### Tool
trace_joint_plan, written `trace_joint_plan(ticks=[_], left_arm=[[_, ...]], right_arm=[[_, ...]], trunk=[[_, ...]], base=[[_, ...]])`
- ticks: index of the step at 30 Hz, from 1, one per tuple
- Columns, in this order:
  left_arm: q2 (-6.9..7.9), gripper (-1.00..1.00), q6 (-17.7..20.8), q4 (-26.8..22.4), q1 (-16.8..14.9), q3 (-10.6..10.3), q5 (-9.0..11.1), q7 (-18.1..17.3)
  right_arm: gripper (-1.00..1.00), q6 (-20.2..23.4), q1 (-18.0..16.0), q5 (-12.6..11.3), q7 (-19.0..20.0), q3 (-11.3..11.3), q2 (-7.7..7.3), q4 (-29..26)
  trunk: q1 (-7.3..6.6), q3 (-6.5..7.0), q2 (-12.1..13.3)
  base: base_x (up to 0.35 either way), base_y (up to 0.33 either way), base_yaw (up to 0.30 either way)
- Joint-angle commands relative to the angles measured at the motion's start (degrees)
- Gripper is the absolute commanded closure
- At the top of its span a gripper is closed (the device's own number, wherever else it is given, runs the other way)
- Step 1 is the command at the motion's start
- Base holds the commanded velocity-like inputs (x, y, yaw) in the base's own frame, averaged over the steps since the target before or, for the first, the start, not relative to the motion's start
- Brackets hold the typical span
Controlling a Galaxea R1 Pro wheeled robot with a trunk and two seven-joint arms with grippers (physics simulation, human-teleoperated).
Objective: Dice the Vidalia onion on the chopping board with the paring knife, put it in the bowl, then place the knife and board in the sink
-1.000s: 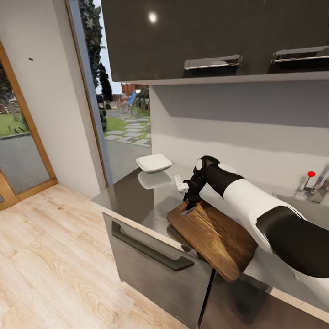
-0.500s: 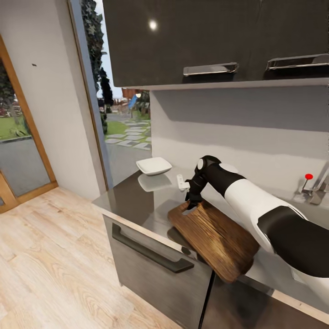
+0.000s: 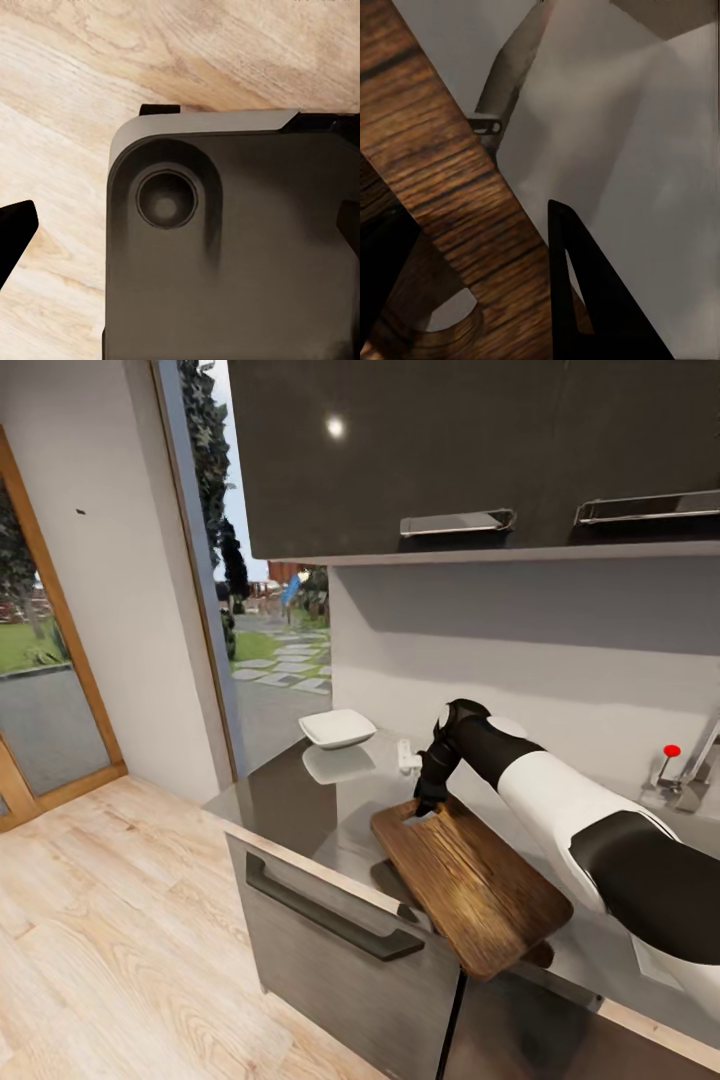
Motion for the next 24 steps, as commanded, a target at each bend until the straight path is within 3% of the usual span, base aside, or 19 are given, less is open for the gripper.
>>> trace_joint_plan(ticks=[1, 6, 9, 13, 17, 20, 24], left_arm=[[-0.01, -1.0, -0.1, 0.0, 0.0, 0.0, 0.2, 0.0], [-0.13, -1.0, -0.1, 0.0, 0.0, 0.0, 0.2, 0.0], [-0.3, -1.0, -0.1, 0.0, 0.0, 0.0, 0.2, 0.0], [-0.3, -1.0, 0.0, 0.0, 0.0, 0.0, 0.2, 0.0], [-0.3, -1.0, 0.0, 0.0, 0.0, -0.1, 0.1, 0.0], [-0.3, -1.0, 0.0, 0.0, 0.0, -0.1, 0.1, 0.0], [-0.28, -1.0, 0.0, 0.0, 0.0, -0.1, 0.0, 0.0]], right_arm=[[1.0, 1.4, 0.0, -0.1, 0.2, -0.3, -0.02, -0.2], [1.0, 6.5, 0.0, -0.1, -1.0, -5.1, -0.08, -0.3], [1.0, 10.8, -0.1, 0.0, -4.7, -8.3, -0.11, -0.4], [1.0, 15.8, 0.0, 0.0, -9.5, -10.2, -0.12, -0.4], [1.0, 22.2, -0.1, 0.0, -13.8, -13.7, -0.15, -0.5], [1.0, 25.1, -0.1, 0.0, -16.9, -17.5, -0.7, -0.5], [1.0, 28.6, -0.1, 0.0, -22.0, -24.6, -2.68, -0.5]], trunk=[[0.0, -0.04, 0.0], [0.0, -0.02, 0.0], [0.0, -0.01, 0.0], [0.0, -0.01, 0.0], [0.0, -0.01, 0.0], [0.0, -0.01, 0.0], [0.0, -0.01, 0.0]], base=[[0.0, 0.0, 0.0], [0.0, 0.0, 0.0], [0.0, 0.0, 0.0], [0.0, 0.0, 0.0], [0.0, 0.0, 0.0], [0.0, 0.0, 0.0], [0.0, 0.0, 0.0]])
